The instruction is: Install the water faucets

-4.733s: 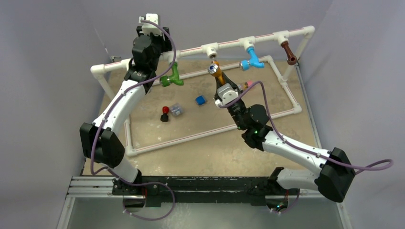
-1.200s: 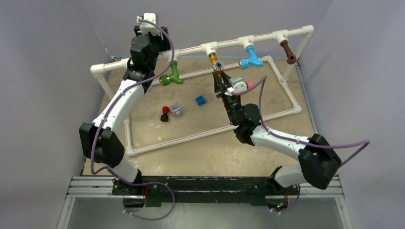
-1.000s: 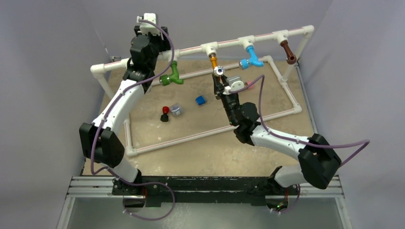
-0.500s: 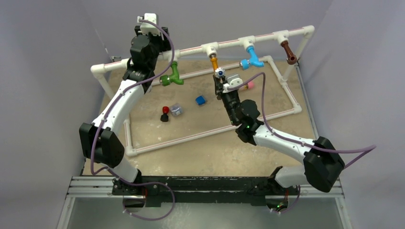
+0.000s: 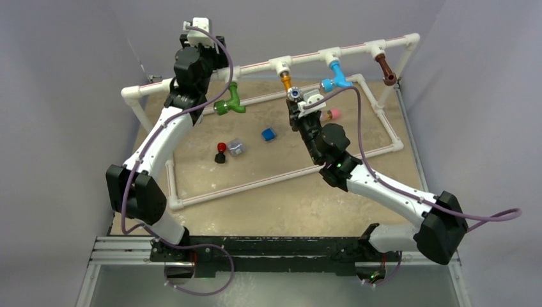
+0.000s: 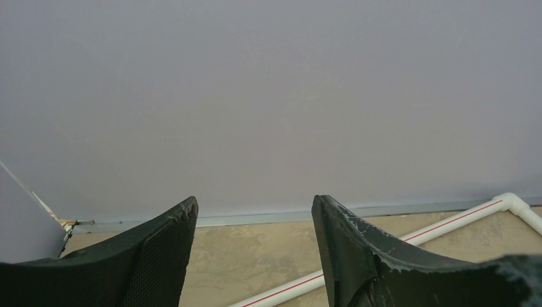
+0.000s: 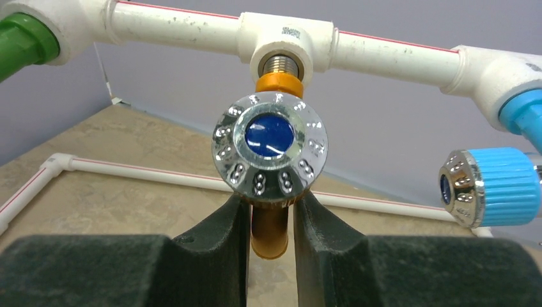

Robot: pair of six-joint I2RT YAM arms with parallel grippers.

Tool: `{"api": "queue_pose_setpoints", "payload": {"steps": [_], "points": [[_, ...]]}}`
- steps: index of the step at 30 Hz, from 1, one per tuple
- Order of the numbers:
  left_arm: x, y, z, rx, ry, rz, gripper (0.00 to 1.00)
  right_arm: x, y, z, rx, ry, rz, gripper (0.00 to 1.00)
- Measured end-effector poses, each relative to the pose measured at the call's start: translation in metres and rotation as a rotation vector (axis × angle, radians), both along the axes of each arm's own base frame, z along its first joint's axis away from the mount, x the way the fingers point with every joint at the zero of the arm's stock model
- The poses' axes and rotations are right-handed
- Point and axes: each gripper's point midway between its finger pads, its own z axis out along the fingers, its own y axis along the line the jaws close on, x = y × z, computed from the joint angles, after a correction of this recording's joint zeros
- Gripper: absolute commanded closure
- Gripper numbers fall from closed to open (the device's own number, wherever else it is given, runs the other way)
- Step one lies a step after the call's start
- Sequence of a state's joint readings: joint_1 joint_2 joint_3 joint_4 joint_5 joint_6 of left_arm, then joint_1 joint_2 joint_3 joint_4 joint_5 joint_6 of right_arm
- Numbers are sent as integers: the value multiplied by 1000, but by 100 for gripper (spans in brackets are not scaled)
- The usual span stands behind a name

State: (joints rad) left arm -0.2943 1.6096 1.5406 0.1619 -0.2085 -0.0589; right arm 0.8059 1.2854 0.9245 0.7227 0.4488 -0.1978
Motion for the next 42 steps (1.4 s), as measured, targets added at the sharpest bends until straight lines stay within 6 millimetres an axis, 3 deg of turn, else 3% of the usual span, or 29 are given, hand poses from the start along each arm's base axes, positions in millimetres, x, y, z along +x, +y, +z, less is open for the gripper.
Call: {"api": "queue_pose_setpoints", "payload": {"steps": [17,32,42], "points": [[0,-1,-1,2,5,-6,35,-10,-5,45,70,-57,22,100],[0,-1,-2,3,9,-7,33,-9,-4,40,94,-65,27,100],[-1,0,-2,3,12,-3,27,-28,-19,34,93,-39,53,100]]}}
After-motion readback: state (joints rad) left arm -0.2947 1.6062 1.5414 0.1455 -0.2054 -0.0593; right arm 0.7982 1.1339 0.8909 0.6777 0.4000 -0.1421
